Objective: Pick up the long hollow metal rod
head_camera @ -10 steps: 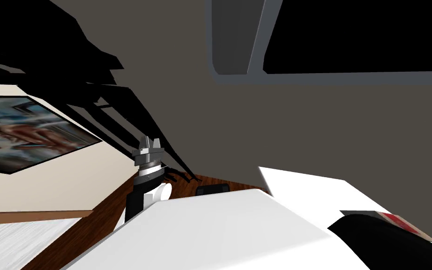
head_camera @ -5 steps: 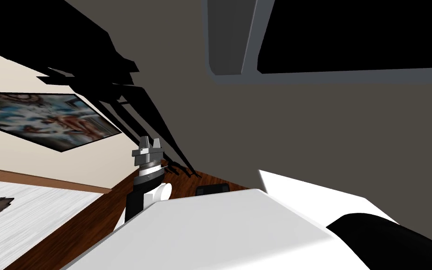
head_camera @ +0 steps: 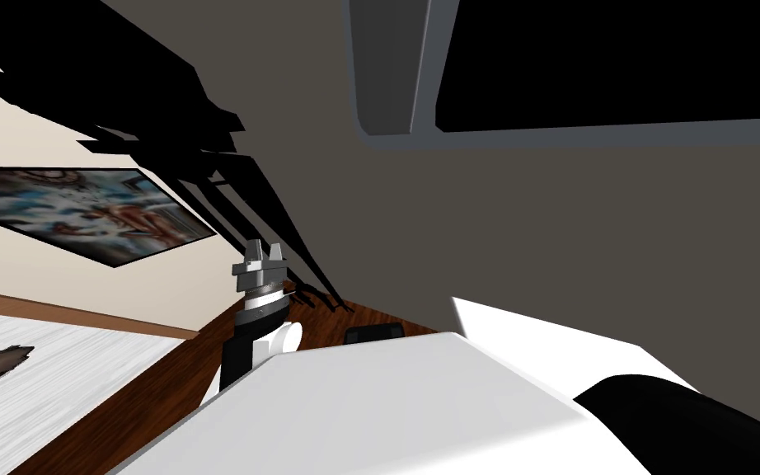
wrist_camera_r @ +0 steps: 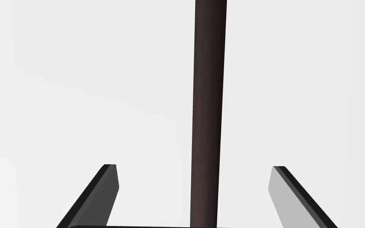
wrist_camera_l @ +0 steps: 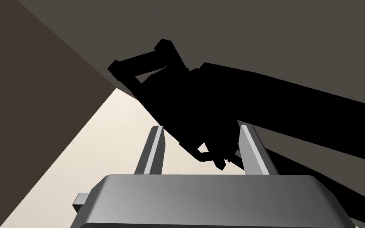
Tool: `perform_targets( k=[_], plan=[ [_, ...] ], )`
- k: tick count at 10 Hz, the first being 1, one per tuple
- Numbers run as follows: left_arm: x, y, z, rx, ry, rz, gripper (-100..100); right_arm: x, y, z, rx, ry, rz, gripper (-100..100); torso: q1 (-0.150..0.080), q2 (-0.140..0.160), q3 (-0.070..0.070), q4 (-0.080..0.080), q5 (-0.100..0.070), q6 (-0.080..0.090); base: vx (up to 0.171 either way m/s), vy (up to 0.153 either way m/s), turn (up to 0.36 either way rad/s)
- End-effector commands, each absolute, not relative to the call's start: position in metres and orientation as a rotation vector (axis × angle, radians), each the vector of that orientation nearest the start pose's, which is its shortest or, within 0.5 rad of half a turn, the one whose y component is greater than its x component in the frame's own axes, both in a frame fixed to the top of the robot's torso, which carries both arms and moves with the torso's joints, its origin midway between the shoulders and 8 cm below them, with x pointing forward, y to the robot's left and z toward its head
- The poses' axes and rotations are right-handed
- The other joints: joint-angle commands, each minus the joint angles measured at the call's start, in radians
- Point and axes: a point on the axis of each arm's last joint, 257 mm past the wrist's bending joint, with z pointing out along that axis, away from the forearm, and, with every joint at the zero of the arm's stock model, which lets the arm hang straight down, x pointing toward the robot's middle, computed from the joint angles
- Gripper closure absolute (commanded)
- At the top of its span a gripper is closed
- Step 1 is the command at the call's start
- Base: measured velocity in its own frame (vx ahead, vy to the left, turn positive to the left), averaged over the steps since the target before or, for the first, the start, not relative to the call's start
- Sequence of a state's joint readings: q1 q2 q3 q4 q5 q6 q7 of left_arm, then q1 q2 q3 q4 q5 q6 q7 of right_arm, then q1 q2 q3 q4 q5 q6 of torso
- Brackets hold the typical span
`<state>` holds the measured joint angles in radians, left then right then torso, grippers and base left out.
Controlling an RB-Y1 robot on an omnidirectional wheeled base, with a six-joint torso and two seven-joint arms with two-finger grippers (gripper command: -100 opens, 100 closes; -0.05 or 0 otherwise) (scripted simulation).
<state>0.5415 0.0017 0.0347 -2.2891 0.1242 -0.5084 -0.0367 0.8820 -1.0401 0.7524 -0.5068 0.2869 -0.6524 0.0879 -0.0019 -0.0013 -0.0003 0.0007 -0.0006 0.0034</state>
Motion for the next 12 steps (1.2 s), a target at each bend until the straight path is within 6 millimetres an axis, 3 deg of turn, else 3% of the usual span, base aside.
perform_targets(
  k=[1, 2, 3, 7, 8, 9, 11, 12],
  plan=[
    [0.332, 0.310, 0.018, -0.730, 0.555, -1.290, 0, -0.358, -0.587, -0.428, 0.593, 3.348, -0.128, -100, 0.000, 0.000, 0.000, 0.000, 0.000, 0.000, -0.019, -0.052, 0.019],
    [0.332, 0.310, 0.018, -0.730, 0.555, -1.290, 0, -0.358, -0.591, -0.424, 0.592, 3.349, -0.126, -100, 0.000, 0.000, 0.000, 0.000, 0.000, 0.000, -0.008, -0.023, 0.007],
    [0.332, 0.310, 0.018, -0.730, 0.555, -1.290, 0, -0.358, -0.591, -0.424, 0.592, 3.349, -0.128, 100, 0.001, -0.001, 0.000, 0.000, 0.000, 0.000, 0.000, 0.000, 0.000],
    [0.332, 0.310, 0.018, -0.730, 0.555, -1.290, 0, -0.358, -0.590, -0.424, 0.594, 3.348, -0.127, 100, 0.002, -0.001, -0.001, 0.000, 0.000, 0.000, 0.000, 0.000, 0.000],
    [0.332, 0.310, 0.018, -0.730, 0.555, -1.290, 0, -0.358, -0.590, -0.424, 0.594, 3.348, -0.127, 0, 0.002, -0.001, -0.001, 0.000, 0.000, 0.000, 0.000, 0.000, 0.000],
    [0.332, 0.310, 0.018, -0.730, 0.555, -1.290, 0, -0.357, -0.597, -0.415, 0.590, 3.350, -0.129, 100, 0.002, -0.001, -0.001, 0.000, 0.000, 0.000, 0.012, 0.036, -0.020],
    [0.332, 0.310, 0.018, -0.730, 0.555, -1.290, 0, -0.356, -0.600, -0.410, 0.587, 3.352, -0.131, 100, 0.007, -0.003, -0.002, -0.001, 0.002, 0.000, 0.018, 0.044, -0.017],
    [0.332, 0.310, 0.018, -0.730, 0.555, -1.290, 0, -0.356, -0.600, -0.409, 0.587, 3.351, -0.131, 0, 0.005, -0.002, -0.001, -0.001, 0.001, 0.000, 0.000, 0.000, 0.000]
  ],
)
